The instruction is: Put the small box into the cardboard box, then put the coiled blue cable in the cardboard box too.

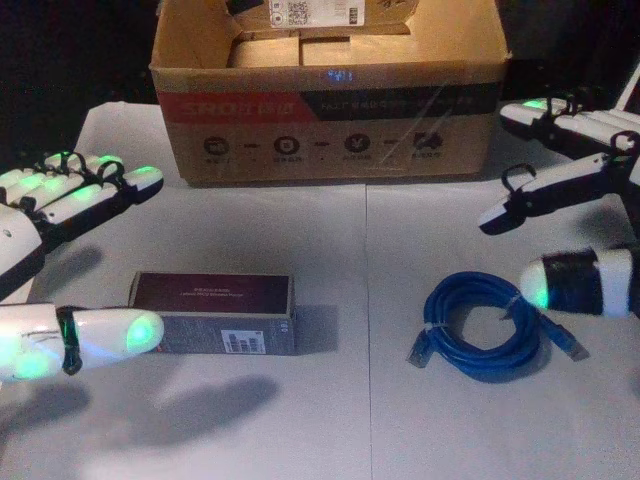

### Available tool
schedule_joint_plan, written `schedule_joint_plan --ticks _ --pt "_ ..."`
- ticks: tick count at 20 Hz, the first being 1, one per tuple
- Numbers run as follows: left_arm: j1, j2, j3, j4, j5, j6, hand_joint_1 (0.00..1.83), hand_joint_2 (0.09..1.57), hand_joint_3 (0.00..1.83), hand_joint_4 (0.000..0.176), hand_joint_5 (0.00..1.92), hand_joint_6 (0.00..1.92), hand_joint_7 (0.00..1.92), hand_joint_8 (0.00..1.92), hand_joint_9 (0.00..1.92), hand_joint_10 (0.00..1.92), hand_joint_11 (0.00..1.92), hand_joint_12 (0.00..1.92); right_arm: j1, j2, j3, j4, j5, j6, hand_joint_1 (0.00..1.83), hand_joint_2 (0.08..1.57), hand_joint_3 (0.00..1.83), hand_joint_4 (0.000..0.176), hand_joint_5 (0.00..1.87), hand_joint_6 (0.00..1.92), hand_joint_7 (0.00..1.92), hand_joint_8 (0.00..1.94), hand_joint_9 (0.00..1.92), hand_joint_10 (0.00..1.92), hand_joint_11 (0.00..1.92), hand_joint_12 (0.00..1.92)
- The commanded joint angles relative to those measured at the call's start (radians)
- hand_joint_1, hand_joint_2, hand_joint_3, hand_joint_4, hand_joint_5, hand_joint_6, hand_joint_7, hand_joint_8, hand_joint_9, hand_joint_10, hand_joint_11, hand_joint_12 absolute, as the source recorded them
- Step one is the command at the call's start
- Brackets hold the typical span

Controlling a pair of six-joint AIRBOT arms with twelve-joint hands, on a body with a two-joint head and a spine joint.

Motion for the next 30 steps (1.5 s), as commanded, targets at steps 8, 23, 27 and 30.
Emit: schedule_joint_plan --ticks 8,23,27,30 --pt "-0.010 -0.011 0.007 -0.001 -0.115 -0.004 0.00 0.94 0.01 0.176 0.00 0.00 0.00 0.00 0.00 0.00 0.00 0.00 0.005 -0.006 0.006 0.011 0.116 0.005 0.31 1.22 0.00 0.123 0.41 0.01 0.29 0.01 0.28 0.03 0.27 0.20" --pt "-0.135 -0.099 0.053 0.077 -0.015 -0.006 0.47 0.70 0.00 0.176 0.00 0.00 0.00 0.00 0.00 0.00 0.02 0.01 0.005 -0.007 0.008 0.012 0.113 0.005 0.02 1.11 0.00 0.176 0.00 0.00 0.00 0.00 0.00 0.00 0.00 0.00" --pt "-0.177 -0.179 0.108 0.109 0.038 -0.081 0.56 0.75 0.00 0.176 0.00 0.00 0.08 0.00 0.12 0.01 0.14 0.08 0.005 -0.007 0.009 0.012 0.113 0.005 0.10 1.11 0.00 0.176 0.00 0.00 0.00 0.00 0.00 0.00 0.00 0.00" --pt "-0.177 -0.196 0.131 0.127 0.058 -0.135 0.63 0.88 0.00 0.176 0.19 0.01 0.35 0.01 0.36 0.01 0.00 0.80 0.005 -0.007 0.009 0.012 0.113 0.005 0.11 1.10 0.00 0.176 0.00 0.00 0.00 0.00 0.00 0.00 0.00 0.00"
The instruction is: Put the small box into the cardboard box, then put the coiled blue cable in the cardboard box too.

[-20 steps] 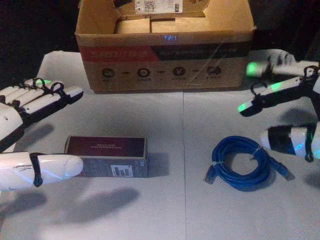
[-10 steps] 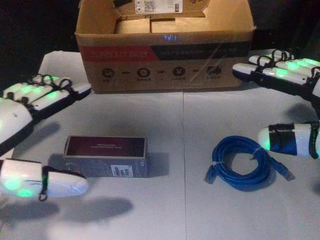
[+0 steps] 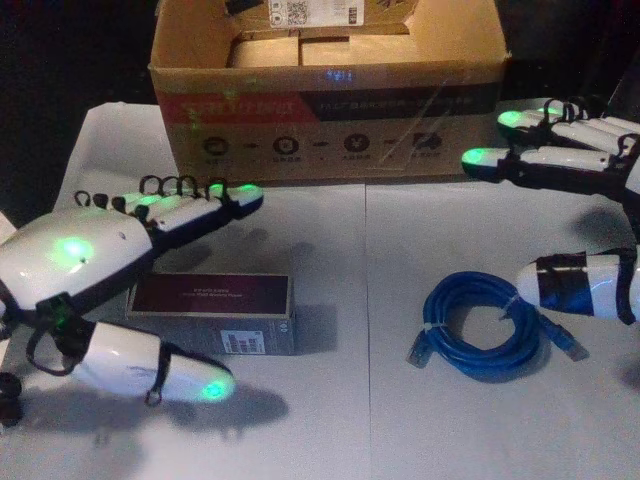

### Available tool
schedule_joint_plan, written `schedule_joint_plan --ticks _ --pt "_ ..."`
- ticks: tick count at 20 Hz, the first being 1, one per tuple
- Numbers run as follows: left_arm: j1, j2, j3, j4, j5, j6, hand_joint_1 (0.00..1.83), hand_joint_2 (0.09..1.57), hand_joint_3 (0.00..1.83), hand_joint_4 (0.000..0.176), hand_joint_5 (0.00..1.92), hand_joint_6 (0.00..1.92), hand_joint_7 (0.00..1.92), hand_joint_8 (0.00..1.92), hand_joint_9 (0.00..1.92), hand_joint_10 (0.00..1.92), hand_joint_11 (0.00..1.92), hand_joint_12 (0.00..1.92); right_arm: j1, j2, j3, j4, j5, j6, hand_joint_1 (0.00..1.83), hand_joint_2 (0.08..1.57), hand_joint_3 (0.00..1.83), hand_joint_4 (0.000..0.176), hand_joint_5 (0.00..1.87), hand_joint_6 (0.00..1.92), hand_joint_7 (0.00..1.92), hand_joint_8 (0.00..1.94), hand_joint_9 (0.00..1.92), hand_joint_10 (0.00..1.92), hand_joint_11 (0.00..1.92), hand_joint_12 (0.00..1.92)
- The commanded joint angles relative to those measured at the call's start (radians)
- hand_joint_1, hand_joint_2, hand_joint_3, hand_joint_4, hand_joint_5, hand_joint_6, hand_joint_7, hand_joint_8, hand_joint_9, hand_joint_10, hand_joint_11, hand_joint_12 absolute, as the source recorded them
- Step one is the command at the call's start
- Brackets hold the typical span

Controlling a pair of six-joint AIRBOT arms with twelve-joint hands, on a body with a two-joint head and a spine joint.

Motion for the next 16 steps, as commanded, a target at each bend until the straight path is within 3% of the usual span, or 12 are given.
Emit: schedule_joint_plan --ticks 1,2,3,4,5,6,9,11,13,14,16 --pt "-0.011 -0.009 0.002 0.000 -0.100 -0.010 0.73 1.00 0.00 0.094 0.48 0.02 0.54 0.01 0.52 0.03 0.03 1.13 0.012 0.000 0.004 0.011 0.120 0.005 0.09 1.09 0.00 0.176 0.00 0.00 0.00 0.00 0.00 0.00 0.00 0.00" --pt "-0.011 -0.008 0.003 0.000 -0.100 -0.011 0.91 1.06 0.00 0.000 0.76 0.03 0.80 0.05 0.73 0.09 0.25 1.39 0.011 0.000 0.004 0.012 0.120 0.005 0.10 1.10 0.00 0.176 0.00 0.00 0.00 0.00 0.00 0.00 0.00 0.00" --pt "-0.012 -0.008 0.004 0.000 -0.107 -0.013 1.17 1.14 0.01 0.000 0.94 0.88 0.91 1.01 0.94 0.28 0.56 1.38 0.011 -0.001 0.004 0.012 0.120 0.005 0.12 1.11 0.00 0.176 0.00 0.00 0.00 0.00 0.00 0.00 0.00 0.00" --pt "-0.012 -0.008 0.006 0.000 -0.118 -0.018 1.24 1.16 0.00 0.000 0.93 0.85 0.88 1.37 0.82 0.98 0.68 1.48 0.011 -0.002 0.004 0.012 0.120 0.005 0.11 1.13 0.01 0.176 0.00 0.00 0.00 0.00 0.00 0.00 0.00 0.00" --pt "-0.012 -0.007 0.009 0.000 -0.127 -0.024 1.24 1.17 0.00 0.000 0.93 0.85 0.86 1.42 0.78 1.21 0.70 1.56 0.011 -0.003 0.004 0.012 0.120 0.005 0.12 1.13 0.01 0.176 0.00 0.00 0.00 0.00 0.00 0.00 0.00 0.00" --pt "-0.012 -0.006 0.012 -0.003 -0.134 -0.030 1.24 1.16 0.00 0.000 0.95 0.83 0.85 1.42 0.80 1.34 0.76 1.56 0.011 -0.003 0.004 0.012 0.120 0.005 0.11 1.14 0.01 0.176 0.00 0.00 0.00 0.00 0.00 0.00 0.00 0.00" --pt "-0.012 0.010 0.013 -0.017 -0.167 -0.036 1.24 1.14 0.00 0.000 1.00 0.78 0.89 1.32 0.90 1.15 0.84 1.42 0.011 -0.003 0.003 0.013 0.120 0.005 0.15 1.16 0.01 0.176 0.00 0.00 0.00 0.00 0.00 0.00 0.00 0.00" --pt "-0.012 0.044 0.007 -0.014 -0.228 -0.064 1.25 1.11 0.00 0.000 1.07 0.64 0.93 1.27 0.95 1.09 0.86 1.40 0.011 -0.003 0.003 0.014 0.120 0.005 0.14 1.18 0.01 0.176 0.00 0.00 0.00 0.00 0.00 0.00 0.00 0.00" --pt "-0.012 0.085 0.001 -0.012 -0.302 -0.091 1.26 1.09 0.00 0.000 1.16 0.50 0.97 1.19 1.00 1.12 0.94 1.50 0.011 -0.003 0.003 0.014 0.120 0.005 0.10 1.19 0.01 0.176 0.00 0.00 0.00 0.00 0.00 0.00 0.00 0.00" --pt "-0.012 0.104 -0.003 -0.011 -0.345 -0.102 1.25 1.08 0.00 0.000 1.18 0.48 0.97 1.17 1.00 1.05 0.92 1.53 0.011 -0.003 0.004 0.014 0.120 0.005 0.08 1.19 0.01 0.176 0.00 0.00 0.00 0.00 0.00 0.00 0.00 0.00" --pt "-0.015 0.156 -0.011 -0.013 -0.456 -0.104 1.25 1.09 0.00 0.000 1.11 0.60 1.00 1.12 0.92 0.93 0.68 1.52 0.010 -0.006 0.004 0.014 0.120 0.005 0.10 1.19 0.00 0.176 0.00 0.00 0.00 0.00 0.00 0.00 0.00 0.00"
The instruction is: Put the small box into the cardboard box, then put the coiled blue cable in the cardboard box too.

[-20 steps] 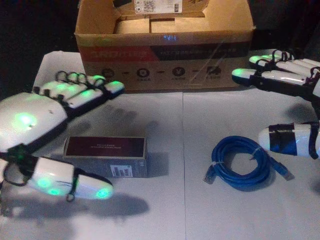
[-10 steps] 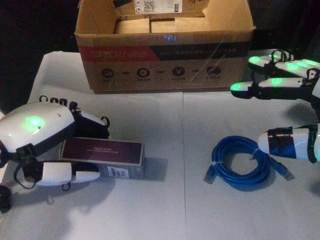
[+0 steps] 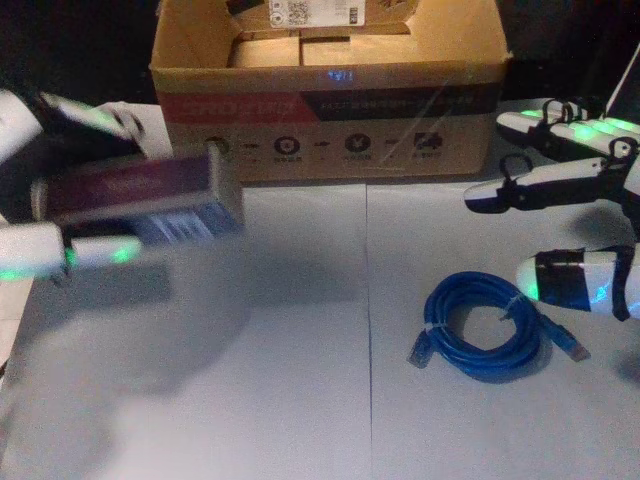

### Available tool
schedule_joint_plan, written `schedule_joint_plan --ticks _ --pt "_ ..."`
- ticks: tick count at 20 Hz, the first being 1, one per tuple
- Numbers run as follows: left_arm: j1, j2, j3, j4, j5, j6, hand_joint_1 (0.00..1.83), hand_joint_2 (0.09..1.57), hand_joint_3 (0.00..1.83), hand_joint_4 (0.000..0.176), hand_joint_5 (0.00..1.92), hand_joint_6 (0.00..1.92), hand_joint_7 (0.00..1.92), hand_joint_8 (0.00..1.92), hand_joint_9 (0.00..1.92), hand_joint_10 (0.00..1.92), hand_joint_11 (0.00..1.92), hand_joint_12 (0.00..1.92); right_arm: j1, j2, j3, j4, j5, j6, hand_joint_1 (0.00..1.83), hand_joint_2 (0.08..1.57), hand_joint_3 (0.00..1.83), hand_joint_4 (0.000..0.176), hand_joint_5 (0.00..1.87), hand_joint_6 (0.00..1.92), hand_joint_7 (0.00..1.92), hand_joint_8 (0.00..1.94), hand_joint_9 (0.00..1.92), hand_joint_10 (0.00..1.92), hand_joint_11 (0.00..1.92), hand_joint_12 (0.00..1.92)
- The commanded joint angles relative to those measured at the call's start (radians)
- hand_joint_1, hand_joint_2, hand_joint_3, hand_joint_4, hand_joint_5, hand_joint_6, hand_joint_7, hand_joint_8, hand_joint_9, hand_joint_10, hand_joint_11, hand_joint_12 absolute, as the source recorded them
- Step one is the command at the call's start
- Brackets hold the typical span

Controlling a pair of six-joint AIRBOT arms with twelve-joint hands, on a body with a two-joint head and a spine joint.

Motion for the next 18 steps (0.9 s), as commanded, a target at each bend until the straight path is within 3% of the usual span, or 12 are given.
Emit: schedule_joint_plan --ticks 1,2,3,4,5,6,8,11,12,14,16,18 --pt "-0.023 0.006 0.001 -0.012 -0.185 -0.006 1.24 1.10 0.00 0.000 1.05 0.71 0.98 1.14 0.86 0.80 0.56 1.37 0.010 -0.004 0.005 0.010 0.120 0.005 0.11 1.20 0.01 0.176 0.00 0.00 0.00 0.00 0.00 0.00 0.00 0.00" --pt "-0.046 0.012 0.011 -0.021 -0.209 -0.004 1.24 1.10 0.00 0.000 1.05 0.71 0.99 1.12 0.87 0.75 0.53 1.34 0.010 -0.006 0.007 0.010 0.120 0.005 0.10 1.21 0.01 0.176 0.00 0.00 0.00 0.00 0.00 0.00 0.00 0.00" --pt "-0.068 0.011 0.022 -0.030 -0.218 0.000 1.37 1.11 0.00 0.000 0.95 0.89 1.00 0.95 0.89 1.22 0.67 1.25 0.010 -0.007 0.008 0.010 0.120 0.005 0.10 1.21 0.01 0.176 0.00 0.00 0.00 0.00 0.00 0.00 0.00 0.00" --pt "-0.117 0.004 0.039 -0.047 -0.218 0.027 1.38 1.11 0.00 0.000 0.95 0.89 1.01 0.94 0.91 1.22 0.71 1.23 0.010 -0.010 0.011 0.010 0.120 0.005 0.11 1.21 0.01 0.176 0.00 0.00 0.00 0.00 0.00 0.00 0.00 0.00" --pt "-0.157 -0.010 0.056 -0.058 -0.207 0.044 1.38 1.10 0.00 0.000 0.96 0.88 1.02 0.94 0.93 1.19 0.75 1.20 0.010 -0.012 0.013 0.010 0.120 0.005 0.12 1.21 0.00 0.176 0.00 0.00 0.00 0.00 0.00 0.00 0.00 0.00" --pt "-0.199 -0.031 0.084 -0.061 -0.184 0.045 1.24 1.10 0.00 0.000 1.00 0.81 1.05 1.01 1.06 0.58 0.81 1.17 0.010 -0.014 0.015 0.010 0.120 0.005 0.13 1.20 0.00 0.176 0.00 0.00 0.00 0.00 0.00 0.00 0.00 0.00" --pt "-0.302 -0.090 0.152 -0.063 -0.109 0.045 1.23 1.11 0.00 0.000 1.01 0.81 0.99 1.12 0.97 0.82 0.75 1.35 0.010 -0.017 0.019 0.009 0.120 0.005 0.11 1.20 0.00 0.176 0.00 0.00 0.00 0.00 0.00 0.00 0.00 0.00" --pt "-0.478 -0.205 0.279 -0.026 0.088 0.044 1.22 1.11 0.00 0.014 1.00 0.88 0.99 1.06 0.95 0.84 0.74 1.38 0.010 -0.034 0.035 0.003 0.120 0.005 0.20 1.19 0.00 0.176 0.00 0.00 0.00 0.00 0.00 0.00 0.00 0.00" --pt "-0.544 -0.247 0.320 0.000 0.159 0.044 1.22 1.10 0.00 0.001 1.10 0.75 0.93 1.11 0.85 0.79 0.51 1.50 0.010 -0.040 0.040 0.001 0.120 0.005 0.19 1.19 0.00 0.176 0.00 0.00 0.00 0.00 0.00 0.00 0.00 0.00" --pt "-0.620 -0.330 0.402 0.015 0.283 0.044 1.23 1.09 0.00 0.000 1.15 0.65 0.93 1.13 0.77 0.94 0.43 1.63 0.010 -0.056 0.055 -0.007 0.120 0.005 0.21 1.19 0.00 0.176 0.00 0.00 0.00 0.00 0.00 0.00 0.00 0.00" --pt "-0.651 -0.394 0.471 0.017 0.356 0.044 1.25 1.08 0.00 0.000 1.21 0.46 0.96 1.19 0.76 1.30 0.57 1.82 0.011 -0.073 0.071 -0.022 0.121 0.025 0.19 1.21 0.00 0.176 0.02 0.00 0.00 0.00 0.00 0.00 0.00 0.00" --pt "-0.658 -0.433 0.511 0.012 0.397 0.039 1.26 1.08 0.00 0.000 1.20 0.45 0.98 1.21 0.79 1.38 0.63 1.87 0.011 -0.090 0.098 -0.044 0.121 0.089 0.20 1.21 0.00 0.176 0.04 0.01 0.00 0.00 0.00 0.00 0.00 0.00"
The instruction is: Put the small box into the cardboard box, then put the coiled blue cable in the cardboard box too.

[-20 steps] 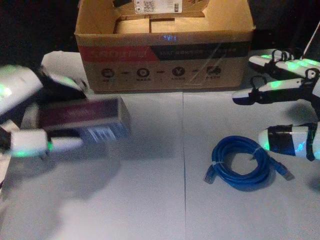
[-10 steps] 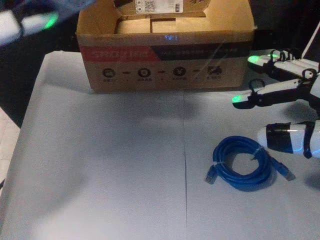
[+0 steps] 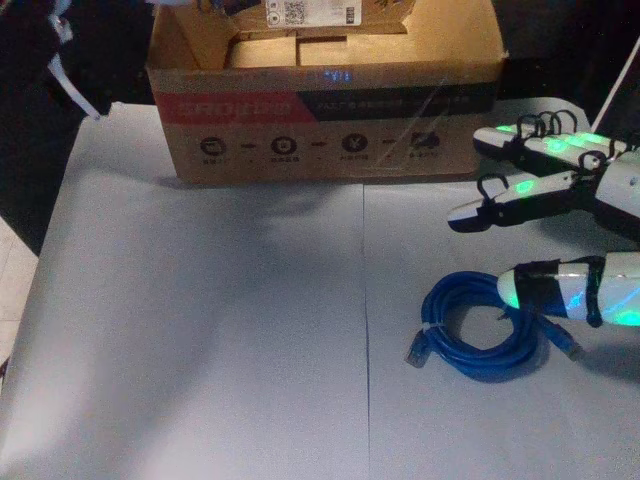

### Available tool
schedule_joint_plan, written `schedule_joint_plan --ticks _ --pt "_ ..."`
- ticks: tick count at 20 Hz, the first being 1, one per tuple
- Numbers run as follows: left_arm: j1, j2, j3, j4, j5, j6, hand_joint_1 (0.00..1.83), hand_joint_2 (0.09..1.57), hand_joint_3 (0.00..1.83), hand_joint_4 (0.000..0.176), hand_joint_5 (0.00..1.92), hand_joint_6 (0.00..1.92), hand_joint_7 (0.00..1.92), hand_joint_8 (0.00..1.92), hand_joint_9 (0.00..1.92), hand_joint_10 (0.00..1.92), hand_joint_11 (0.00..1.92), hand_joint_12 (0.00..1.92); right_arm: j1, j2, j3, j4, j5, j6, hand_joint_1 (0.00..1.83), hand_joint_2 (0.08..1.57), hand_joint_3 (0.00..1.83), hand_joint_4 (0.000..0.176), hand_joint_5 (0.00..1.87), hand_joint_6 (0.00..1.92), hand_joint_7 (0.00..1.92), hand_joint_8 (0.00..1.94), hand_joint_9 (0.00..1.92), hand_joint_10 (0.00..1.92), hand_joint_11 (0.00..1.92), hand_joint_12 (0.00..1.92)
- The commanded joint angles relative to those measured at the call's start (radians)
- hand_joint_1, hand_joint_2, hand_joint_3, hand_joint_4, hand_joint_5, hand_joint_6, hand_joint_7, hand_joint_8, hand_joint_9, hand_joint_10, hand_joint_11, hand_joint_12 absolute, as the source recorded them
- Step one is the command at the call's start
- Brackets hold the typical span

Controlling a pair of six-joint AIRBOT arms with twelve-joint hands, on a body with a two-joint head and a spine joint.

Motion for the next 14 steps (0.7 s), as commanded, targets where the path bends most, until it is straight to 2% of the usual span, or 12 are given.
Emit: schedule_joint_plan --ticks 1,2,3,4,5,6,7,8,10,11,14 --pt "-0.021 -0.004 0.012 -0.016 -0.109 -0.005 1.16 1.05 0.00 0.000 1.16 0.65 0.97 1.44 0.94 1.69 0.89 1.92 0.011 0.001 0.003 0.011 0.122 0.013 0.19 1.22 0.00 0.176 0.03 0.01 0.00 0.00 0.00 0.00 0.00 0.00" --pt "-0.021 -0.011 0.021 -0.020 -0.101 -0.005 1.24 1.09 0.00 0.000 1.12 0.57 0.97 1.31 0.87 1.53 0.76 1.91 0.012 0.000 0.004 0.010 0.122 0.013 0.18 1.22 0.01 0.176 0.04 0.01 0.00 0.00 0.00 0.00 0.00 0.00" --pt "-0.020 -0.016 0.030 -0.027 -0.086 -0.005 1.26 1.08 0.00 0.000 1.13 0.53 1.02 1.18 0.86 1.30 0.67 1.79 0.012 0.000 0.004 0.010 0.123 0.013 0.17 1.23 0.01 0.176 0.02 0.00 0.00 0.00 0.00 0.00 0.00 0.00" --pt "-0.016 -0.016 0.035 -0.030 -0.078 -0.005 1.23 1.14 0.00 0.000 0.88 0.96 0.99 1.16 0.75 1.20 0.56 1.68 0.012 0.001 0.003 0.010 0.123 0.013 0.14 1.24 0.01 0.176 0.00 0.00 0.00 0.00 0.00 0.00 0.00 0.00" --pt "-0.009 -0.015 0.037 -0.041 -0.077 -0.005 0.76 0.94 0.00 0.136 0.44 0.46 0.46 0.51 0.31 0.80 0.08 1.53 0.012 0.002 0.003 0.010 0.123 0.014 0.14 1.25 0.01 0.176 0.00 0.00 0.00 0.00 0.00 0.00 0.00 0.00" --pt "-0.008 -0.015 0.037 -0.042 -0.077 -0.006 0.70 0.90 0.00 0.168 0.30 0.20 0.29 0.19 0.15 0.46 0.01 1.11 0.012 0.003 0.003 0.010 0.123 0.016 0.15 1.25 0.01 0.176 0.00 0.00 0.00 0.00 0.00 0.00 0.00 0.00" --pt "-0.008 -0.013 0.035 -0.042 -0.081 -0.006 0.61 0.84 0.00 0.176 0.15 0.01 0.11 0.02 0.04 0.12 0.00 0.46 0.012 0.003 0.003 0.010 0.123 0.019 0.15 1.25 0.01 0.176 0.00 0.00 0.00 0.00 0.00 0.00 0.00 0.00" --pt "-0.008 -0.008 0.029 -0.041 -0.094 -0.006 0.53 0.86 0.00 0.176 0.05 0.00 0.00 0.00 0.00 0.00 0.00 0.11 0.012 0.003 0.003 0.010 0.123 0.020 0.17 1.25 0.00 0.176 0.00 0.00 0.00 0.00 0.00 0.00 0.00 0.00" --pt "-0.008 0.000 0.020 -0.038 -0.109 -0.006 0.50 0.84 0.00 0.176 0.03 0.00 0.00 0.00 0.00 0.00 0.00 0.27 0.012 0.003 0.003 0.010 0.123 0.024 0.18 1.25 0.00 0.176 0.01 0.00 0.00 0.00 0.00 0.00 0.00 0.00" --pt "-0.008 0.008 0.012 -0.034 -0.116 -0.006 0.54 0.85 0.00 0.176 0.04 0.00 0.00 0.00 0.00 0.00 0.00 0.32 0.012 0.003 0.002 0.010 0.123 0.026 0.22 1.25 0.00 0.176 0.03 0.01 0.00 0.00 0.00 0.00 0.00 0.00" --pt "0.009 0.060 -0.035 -0.018 -0.153 -0.006 0.56 0.87 0.00 0.176 0.06 0.01 0.01 0.00 0.00 0.00 0.00 0.27 0.012 0.007 -0.002 0.010 0.125 0.032 0.29 1.20 0.00 0.176 0.03 0.00 0.00 0.00 0.00 0.00 0.00 0.00"
